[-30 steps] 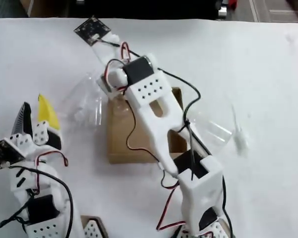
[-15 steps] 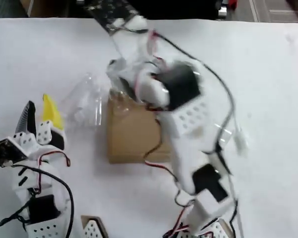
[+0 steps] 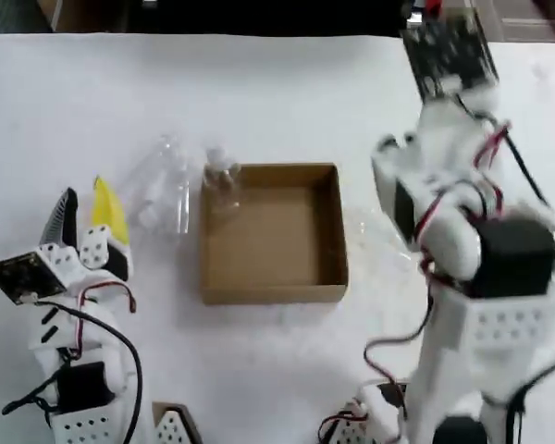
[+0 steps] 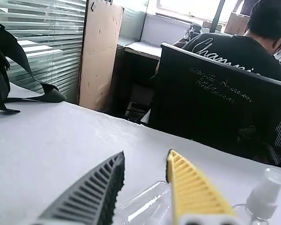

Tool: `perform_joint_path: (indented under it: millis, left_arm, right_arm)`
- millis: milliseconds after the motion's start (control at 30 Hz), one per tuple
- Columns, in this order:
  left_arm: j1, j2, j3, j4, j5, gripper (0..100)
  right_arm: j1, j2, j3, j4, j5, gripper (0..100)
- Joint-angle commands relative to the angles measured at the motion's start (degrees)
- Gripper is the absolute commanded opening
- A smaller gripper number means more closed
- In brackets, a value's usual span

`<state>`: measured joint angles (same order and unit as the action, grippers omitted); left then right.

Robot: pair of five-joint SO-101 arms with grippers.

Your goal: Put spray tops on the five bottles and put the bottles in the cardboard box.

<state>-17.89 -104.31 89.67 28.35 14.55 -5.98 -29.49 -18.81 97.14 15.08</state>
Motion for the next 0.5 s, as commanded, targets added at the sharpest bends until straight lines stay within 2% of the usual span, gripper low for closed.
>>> perform_joint_path:
  millis: [0, 233, 333, 467]
  left_arm:
    - [0.5, -0.3, -0.7, 0.0, -0.4, 15]
    - [0.5, -0.3, -0.5, 0.1, -0.4, 15]
    - [0.5, -0.3, -0.5, 0.1, -0.4, 15]
    - [0.6, -0.3, -0.5, 0.1, -0.4, 15]
  right_arm:
    - [4.4, -11.6, 23.8, -8.2, 0.2, 1.5]
    - [11.1, -26.9, 65.5, -37.4, 0.2, 1.5]
    - [11.0, -30.6, 75.3, -45.0, -1.6, 1.5]
    - [10.9, -32.5, 81.1, -49.0, -7.8, 1.5]
